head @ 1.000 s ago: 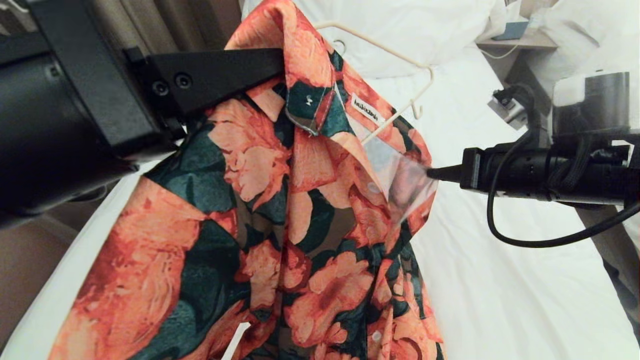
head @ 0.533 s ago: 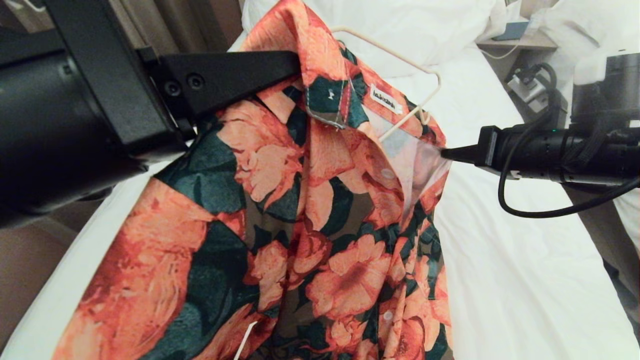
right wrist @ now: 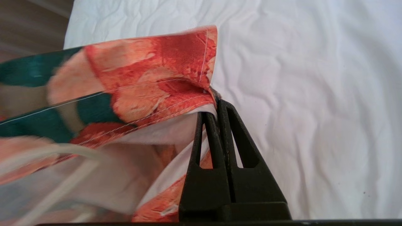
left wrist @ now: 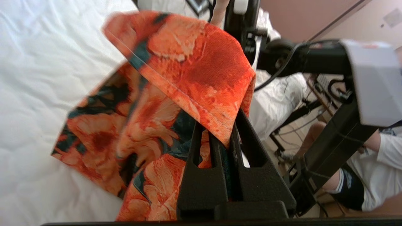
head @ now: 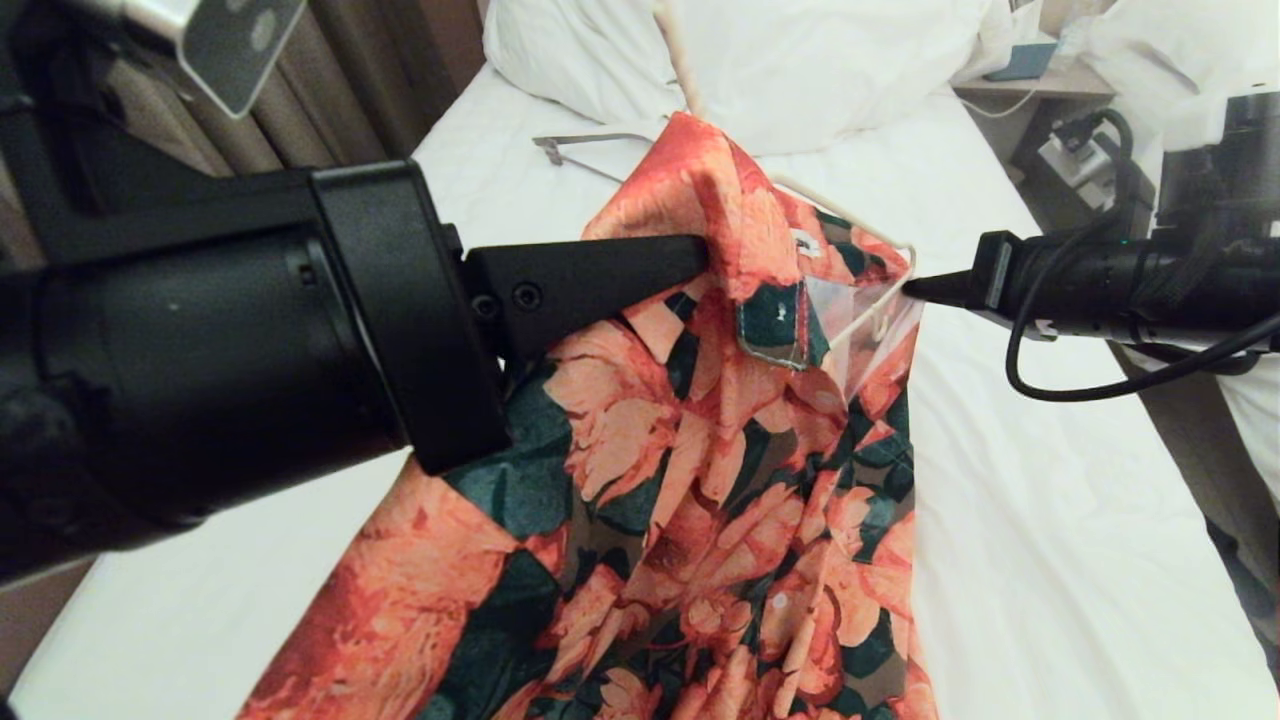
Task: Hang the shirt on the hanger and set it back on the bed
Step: Hook the other side of the shirt onto the hanger
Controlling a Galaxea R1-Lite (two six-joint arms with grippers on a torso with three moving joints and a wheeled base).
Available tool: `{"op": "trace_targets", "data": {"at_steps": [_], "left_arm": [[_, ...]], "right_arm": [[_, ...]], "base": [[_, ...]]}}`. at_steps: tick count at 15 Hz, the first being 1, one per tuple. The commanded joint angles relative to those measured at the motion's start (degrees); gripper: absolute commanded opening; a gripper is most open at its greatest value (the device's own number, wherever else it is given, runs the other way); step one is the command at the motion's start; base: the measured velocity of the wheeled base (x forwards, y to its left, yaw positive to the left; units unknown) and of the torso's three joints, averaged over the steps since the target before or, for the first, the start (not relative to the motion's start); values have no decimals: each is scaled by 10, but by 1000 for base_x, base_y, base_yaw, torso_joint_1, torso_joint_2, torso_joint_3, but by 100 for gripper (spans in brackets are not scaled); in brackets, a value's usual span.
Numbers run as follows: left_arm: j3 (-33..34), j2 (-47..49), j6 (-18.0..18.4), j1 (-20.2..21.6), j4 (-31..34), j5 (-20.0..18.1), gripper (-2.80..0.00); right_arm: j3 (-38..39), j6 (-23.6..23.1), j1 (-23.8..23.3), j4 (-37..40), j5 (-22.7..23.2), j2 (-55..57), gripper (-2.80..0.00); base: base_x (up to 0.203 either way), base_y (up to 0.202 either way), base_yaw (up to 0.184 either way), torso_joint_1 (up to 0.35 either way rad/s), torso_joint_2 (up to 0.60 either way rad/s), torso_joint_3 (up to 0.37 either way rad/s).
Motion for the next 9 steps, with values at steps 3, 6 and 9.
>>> {"op": "trace_targets", "data": {"at_steps": [3,6,9], "left_arm": [[6,23,-1,-10,-1,1,-280],[6,26,0,-11,-2,3,-280],[6,29,0,-11,-2,15,-280]], "right_arm": [[-7,1,0,1,2,-3,-280],[-20,1,1,31,10,-25,-280],[-29,5,11,60,22,-55,-280]], "base": [[0,0,0,0,0,0],[0,0,0,0,0,0],[0,0,0,0,0,0]]}}
